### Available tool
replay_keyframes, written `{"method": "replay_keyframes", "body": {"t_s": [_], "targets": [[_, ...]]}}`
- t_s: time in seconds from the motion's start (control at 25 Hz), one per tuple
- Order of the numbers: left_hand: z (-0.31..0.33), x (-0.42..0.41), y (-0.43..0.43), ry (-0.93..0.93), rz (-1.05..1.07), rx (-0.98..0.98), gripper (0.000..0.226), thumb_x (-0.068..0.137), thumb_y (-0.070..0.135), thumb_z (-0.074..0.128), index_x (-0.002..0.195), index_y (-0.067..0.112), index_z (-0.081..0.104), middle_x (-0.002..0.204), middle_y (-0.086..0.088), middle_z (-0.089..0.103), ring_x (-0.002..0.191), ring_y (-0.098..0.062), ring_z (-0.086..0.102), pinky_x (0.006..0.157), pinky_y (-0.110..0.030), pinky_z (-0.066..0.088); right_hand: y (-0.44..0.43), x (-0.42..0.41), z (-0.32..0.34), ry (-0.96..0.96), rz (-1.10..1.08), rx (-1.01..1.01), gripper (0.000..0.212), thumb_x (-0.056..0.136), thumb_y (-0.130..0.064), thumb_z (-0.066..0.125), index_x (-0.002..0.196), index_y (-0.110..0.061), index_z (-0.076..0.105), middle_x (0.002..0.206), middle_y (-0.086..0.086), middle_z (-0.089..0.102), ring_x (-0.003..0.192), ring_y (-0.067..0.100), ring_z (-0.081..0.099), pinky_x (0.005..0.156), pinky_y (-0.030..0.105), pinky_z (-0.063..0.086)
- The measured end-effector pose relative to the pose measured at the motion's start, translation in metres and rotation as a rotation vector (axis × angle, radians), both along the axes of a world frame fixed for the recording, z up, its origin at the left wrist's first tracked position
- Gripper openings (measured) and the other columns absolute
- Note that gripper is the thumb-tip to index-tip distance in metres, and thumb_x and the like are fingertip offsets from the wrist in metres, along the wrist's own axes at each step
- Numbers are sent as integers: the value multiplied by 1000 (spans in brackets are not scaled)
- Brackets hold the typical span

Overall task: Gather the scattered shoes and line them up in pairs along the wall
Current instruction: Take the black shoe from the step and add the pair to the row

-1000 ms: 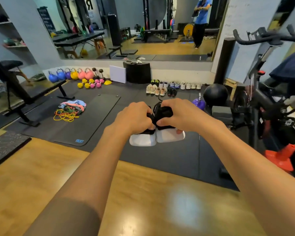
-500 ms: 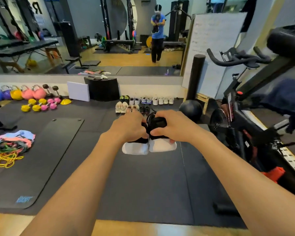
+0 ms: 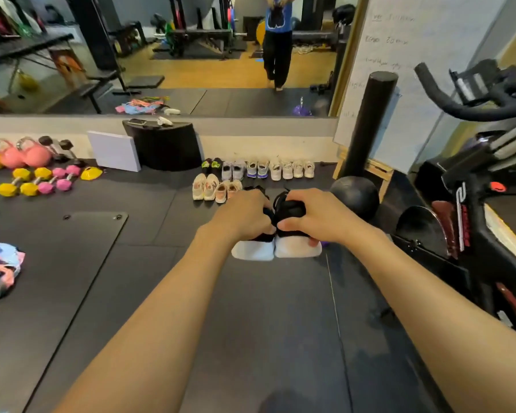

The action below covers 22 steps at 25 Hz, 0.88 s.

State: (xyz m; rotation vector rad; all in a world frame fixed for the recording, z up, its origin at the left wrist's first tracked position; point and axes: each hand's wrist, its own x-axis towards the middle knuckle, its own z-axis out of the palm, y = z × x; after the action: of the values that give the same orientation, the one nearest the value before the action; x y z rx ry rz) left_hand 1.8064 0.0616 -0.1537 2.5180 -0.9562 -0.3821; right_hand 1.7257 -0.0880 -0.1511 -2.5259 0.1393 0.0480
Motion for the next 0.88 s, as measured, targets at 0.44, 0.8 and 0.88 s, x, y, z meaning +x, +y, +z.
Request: {"method": "replay_keyframes", "body": {"t_s": [0.44, 0.8, 0.88], "targets": [[-64, 329, -164, 40, -87, 118, 37, 77, 24, 70, 53, 23, 41, 58, 1, 45, 67, -28, 51, 53, -30, 34, -152, 317, -59, 128, -189, 23, 30, 78, -36, 70, 103, -26, 57, 93, -6, 65, 77, 16, 66, 68, 36, 58], [-156, 541, -309, 175, -93, 149, 14, 82, 23, 68, 81, 12, 59, 84, -5, 56, 87, -31, 59, 63, -34, 40, -294, 538, -145, 393, -190, 44, 20, 82, -22, 64, 101, -14, 62, 94, 8, 68, 77, 26, 65, 76, 45, 56], [-187, 586, -336, 189, -65, 156, 15, 84, 21, 65, 88, 8, 61, 96, -11, 58, 93, -34, 58, 67, -35, 41, -321, 584, -169, 434, -167, 35, 18, 83, -21, 63, 98, -11, 63, 93, 10, 68, 80, 30, 65, 78, 46, 55]]}}
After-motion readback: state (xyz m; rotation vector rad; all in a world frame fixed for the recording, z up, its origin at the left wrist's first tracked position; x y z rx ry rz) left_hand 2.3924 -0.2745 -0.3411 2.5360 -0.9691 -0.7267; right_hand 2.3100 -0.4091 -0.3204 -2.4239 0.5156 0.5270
